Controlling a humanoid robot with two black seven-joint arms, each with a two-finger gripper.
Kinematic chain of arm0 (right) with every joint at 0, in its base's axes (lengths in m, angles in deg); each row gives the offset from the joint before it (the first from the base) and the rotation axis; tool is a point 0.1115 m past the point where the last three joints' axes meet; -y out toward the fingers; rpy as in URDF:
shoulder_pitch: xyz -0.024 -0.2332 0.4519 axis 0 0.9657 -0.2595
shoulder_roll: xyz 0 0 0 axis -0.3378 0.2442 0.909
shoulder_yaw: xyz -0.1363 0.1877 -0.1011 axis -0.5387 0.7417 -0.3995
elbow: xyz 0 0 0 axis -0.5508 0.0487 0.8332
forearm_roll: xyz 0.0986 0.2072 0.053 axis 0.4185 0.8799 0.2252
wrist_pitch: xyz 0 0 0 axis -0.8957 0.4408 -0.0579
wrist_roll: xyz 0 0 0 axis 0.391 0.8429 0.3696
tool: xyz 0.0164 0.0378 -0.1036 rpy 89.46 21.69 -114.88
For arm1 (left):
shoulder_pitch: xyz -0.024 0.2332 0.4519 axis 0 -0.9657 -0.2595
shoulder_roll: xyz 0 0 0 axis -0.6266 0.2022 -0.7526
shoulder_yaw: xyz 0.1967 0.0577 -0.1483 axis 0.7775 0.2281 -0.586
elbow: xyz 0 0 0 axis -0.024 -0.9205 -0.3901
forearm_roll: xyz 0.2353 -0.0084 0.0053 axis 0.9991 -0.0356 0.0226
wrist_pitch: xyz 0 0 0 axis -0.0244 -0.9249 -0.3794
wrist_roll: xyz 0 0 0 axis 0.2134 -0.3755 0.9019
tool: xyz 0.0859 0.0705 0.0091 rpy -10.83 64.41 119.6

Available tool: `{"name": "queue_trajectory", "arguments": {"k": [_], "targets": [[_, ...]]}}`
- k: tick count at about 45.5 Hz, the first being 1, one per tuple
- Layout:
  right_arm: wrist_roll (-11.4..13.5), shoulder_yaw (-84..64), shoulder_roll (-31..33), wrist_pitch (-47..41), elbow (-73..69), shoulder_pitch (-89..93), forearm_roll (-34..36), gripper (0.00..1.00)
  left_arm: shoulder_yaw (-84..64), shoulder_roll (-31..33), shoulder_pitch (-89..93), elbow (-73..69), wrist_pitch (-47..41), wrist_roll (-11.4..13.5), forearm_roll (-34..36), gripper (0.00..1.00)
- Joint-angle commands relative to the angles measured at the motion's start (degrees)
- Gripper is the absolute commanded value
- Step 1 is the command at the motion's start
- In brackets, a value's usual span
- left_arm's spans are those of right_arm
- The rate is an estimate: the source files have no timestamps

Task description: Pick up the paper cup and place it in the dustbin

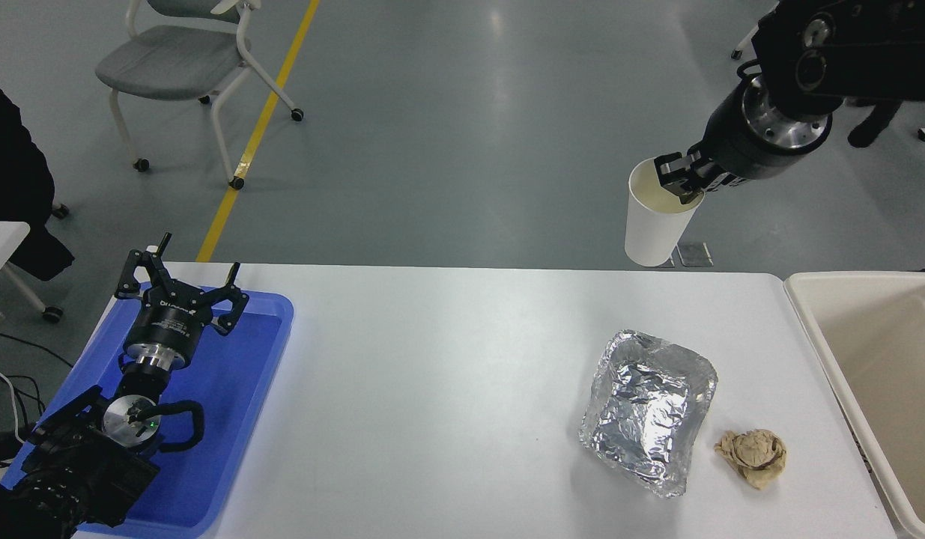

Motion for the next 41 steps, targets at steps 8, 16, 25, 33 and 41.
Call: {"name": "queue_trajectory", "arguments": {"k": [8, 16, 25, 33, 41], "targets": [[-0.7, -4.5, 24.3, -2.4, 3.5, -0.2, -20.1, 0.0, 0.1, 0.0, 0.1, 0.2, 0.0, 0.0, 0.0, 1.0], [-4.3, -0.6, 35.3, -2.1, 13.9, 10.1, -29.4, 0.0, 0.1, 0.0, 0.1, 0.0, 0.0, 0.0, 0.0, 1.0], [-9.6, 11.0, 41.3, 6.3, 23.8, 31.5, -33.0, 0.0, 0.1, 0.0, 0.1, 0.0, 0.0, 0.0, 0.0, 1.0], [-12.1, 24.3, 39.6, 15.1, 34.1, 54.6, -33.0, 0.0, 0.1, 0.0, 0.1, 0.0, 0.0, 0.0, 0.0, 1.0], [-13.1, 38.9, 31.1, 20.8, 46.4, 76.9, -32.3, 0.0, 0.1, 0.0, 0.1, 0.0, 0.0, 0.0, 0.0, 1.0]]}}
